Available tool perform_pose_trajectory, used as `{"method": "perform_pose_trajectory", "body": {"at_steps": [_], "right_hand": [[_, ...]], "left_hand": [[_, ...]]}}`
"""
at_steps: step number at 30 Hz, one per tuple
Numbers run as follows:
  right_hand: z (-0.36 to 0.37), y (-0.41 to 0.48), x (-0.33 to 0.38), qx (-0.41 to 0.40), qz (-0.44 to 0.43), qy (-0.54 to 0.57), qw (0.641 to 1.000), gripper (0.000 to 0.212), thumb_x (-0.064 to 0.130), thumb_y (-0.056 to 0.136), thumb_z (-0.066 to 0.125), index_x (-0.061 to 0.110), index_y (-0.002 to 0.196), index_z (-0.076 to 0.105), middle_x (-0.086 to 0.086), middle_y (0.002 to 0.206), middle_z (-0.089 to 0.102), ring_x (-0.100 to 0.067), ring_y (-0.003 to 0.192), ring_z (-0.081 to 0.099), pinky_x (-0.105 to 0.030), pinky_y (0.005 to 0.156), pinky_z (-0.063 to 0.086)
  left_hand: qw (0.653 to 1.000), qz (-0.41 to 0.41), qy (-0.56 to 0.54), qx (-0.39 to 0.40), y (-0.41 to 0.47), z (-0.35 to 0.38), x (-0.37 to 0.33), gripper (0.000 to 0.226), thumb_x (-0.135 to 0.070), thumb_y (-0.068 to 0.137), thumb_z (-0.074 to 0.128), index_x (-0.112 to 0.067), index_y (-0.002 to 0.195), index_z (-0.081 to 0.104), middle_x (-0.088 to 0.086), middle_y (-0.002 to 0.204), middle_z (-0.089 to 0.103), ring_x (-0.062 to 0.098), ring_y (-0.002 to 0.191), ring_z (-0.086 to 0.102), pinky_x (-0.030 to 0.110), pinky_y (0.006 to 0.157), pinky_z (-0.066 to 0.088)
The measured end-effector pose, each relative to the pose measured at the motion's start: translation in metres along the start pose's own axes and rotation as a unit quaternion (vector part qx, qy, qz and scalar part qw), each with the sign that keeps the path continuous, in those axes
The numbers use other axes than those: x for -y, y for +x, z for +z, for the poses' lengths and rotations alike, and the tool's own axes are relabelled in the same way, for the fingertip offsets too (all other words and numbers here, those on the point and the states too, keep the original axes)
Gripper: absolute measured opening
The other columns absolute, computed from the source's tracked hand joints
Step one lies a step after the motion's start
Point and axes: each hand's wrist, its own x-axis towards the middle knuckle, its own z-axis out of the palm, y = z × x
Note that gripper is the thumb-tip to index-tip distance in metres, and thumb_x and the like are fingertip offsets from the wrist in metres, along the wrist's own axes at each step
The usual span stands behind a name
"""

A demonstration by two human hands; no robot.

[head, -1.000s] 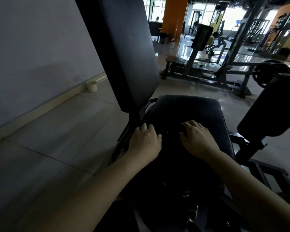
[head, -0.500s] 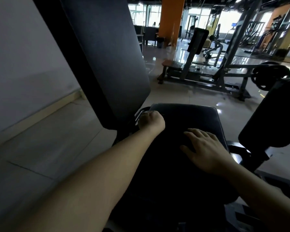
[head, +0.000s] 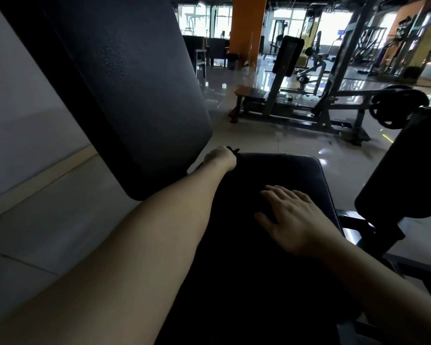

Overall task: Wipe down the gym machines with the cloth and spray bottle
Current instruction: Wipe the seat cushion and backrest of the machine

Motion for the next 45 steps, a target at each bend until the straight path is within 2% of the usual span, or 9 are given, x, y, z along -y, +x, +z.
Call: {"method": "perform_pose_trajectory", "body": {"at_steps": [4,7,11,15,20,25,31,36,45], "right_hand": [[-0.004,-0.002,0.001,0.008,0.000,0.011,1.000,0.066,0.061,0.099,0.028,0.027,0.155,0.025,0.006,0.164,0.020,-0.009,0.152,0.010,-0.036,0.124,0.007],[-0.005,-0.001,0.002,0.007,-0.002,0.014,1.000,0.066,0.060,0.099,0.028,0.026,0.155,0.025,0.006,0.164,0.020,-0.010,0.152,0.011,-0.036,0.124,0.008],[0.000,0.000,0.001,-0.006,-0.002,0.012,1.000,0.066,0.062,0.098,0.025,0.028,0.154,0.026,0.007,0.164,0.021,-0.008,0.151,0.012,-0.035,0.124,0.008],[-0.002,0.003,0.000,-0.004,-0.005,0.017,1.000,0.067,0.063,0.098,0.024,0.028,0.155,0.025,0.008,0.164,0.021,-0.009,0.151,0.012,-0.035,0.124,0.009],[-0.006,0.002,-0.001,0.002,-0.011,0.022,1.000,0.064,0.058,0.100,0.033,0.025,0.154,0.029,0.005,0.163,0.025,-0.011,0.150,0.017,-0.036,0.122,0.012],[-0.001,0.001,0.004,-0.016,0.002,0.005,1.000,0.065,0.059,0.099,0.032,0.022,0.153,0.031,0.003,0.162,0.027,-0.013,0.150,0.019,-0.037,0.123,0.015],[0.003,0.003,0.000,-0.027,-0.002,0.006,1.000,0.064,0.060,0.099,0.032,0.024,0.152,0.033,0.004,0.161,0.029,-0.012,0.150,0.020,-0.037,0.122,0.014],[0.003,0.006,-0.003,-0.030,0.000,0.005,1.000,0.064,0.061,0.098,0.033,0.025,0.151,0.034,0.005,0.160,0.031,-0.011,0.149,0.022,-0.037,0.121,0.016],[-0.009,0.002,0.002,0.005,-0.001,0.015,1.000,0.063,0.058,0.100,0.036,0.022,0.152,0.035,0.001,0.161,0.030,-0.016,0.149,0.024,-0.038,0.121,0.018]], "left_hand": [[0.999,-0.011,0.032,0.020,-0.029,0.000,0.022,0.045,-0.036,0.107,0.034,-0.006,0.137,0.051,0.016,0.135,0.057,0.034,0.112,0.059,0.035,0.078,0.043],[0.998,-0.049,0.021,0.025,-0.036,0.005,0.035,0.049,-0.041,0.106,0.037,-0.005,0.136,0.052,0.015,0.130,0.058,0.030,0.094,0.060,0.035,0.072,0.045],[0.998,-0.063,-0.030,0.006,-0.019,0.007,0.020,0.047,-0.036,0.103,0.039,-0.006,0.136,0.054,0.016,0.132,0.059,0.037,0.112,0.060,0.046,0.095,0.052],[0.995,-0.060,-0.085,-0.004,-0.005,0.002,0.010,0.043,-0.038,0.106,0.038,-0.008,0.131,0.057,0.015,0.128,0.062,0.031,0.091,0.054,0.034,0.075,0.043],[0.997,-0.054,-0.021,0.053,-0.045,-0.007,0.025,0.049,-0.040,0.109,0.034,-0.003,0.137,0.049,0.017,0.131,0.057,0.027,0.079,0.051,0.036,0.074,0.042],[0.995,-0.078,-0.014,0.067,-0.107,-0.011,0.059,0.057,-0.039,0.111,0.024,0.000,0.152,0.033,0.023,0.152,0.039,0.040,0.135,0.044,0.045,0.109,0.040],[0.992,-0.108,-0.060,0.015,-0.092,-0.003,0.049,0.056,-0.042,0.109,0.030,0.000,0.142,0.046,0.022,0.144,0.051,0.037,0.129,0.052,0.034,0.085,0.037],[0.988,-0.104,-0.110,0.002,-0.068,-0.006,0.035,0.048,-0.038,0.110,0.033,-0.002,0.136,0.051,0.020,0.137,0.055,0.034,0.118,0.057,0.034,0.079,0.040],[0.993,-0.068,-0.087,0.037,-0.153,-0.013,0.086,0.054,-0.039,0.109,0.033,0.001,0.143,0.045,0.023,0.145,0.050,0.039,0.130,0.051,0.035,0.093,0.040]]}}
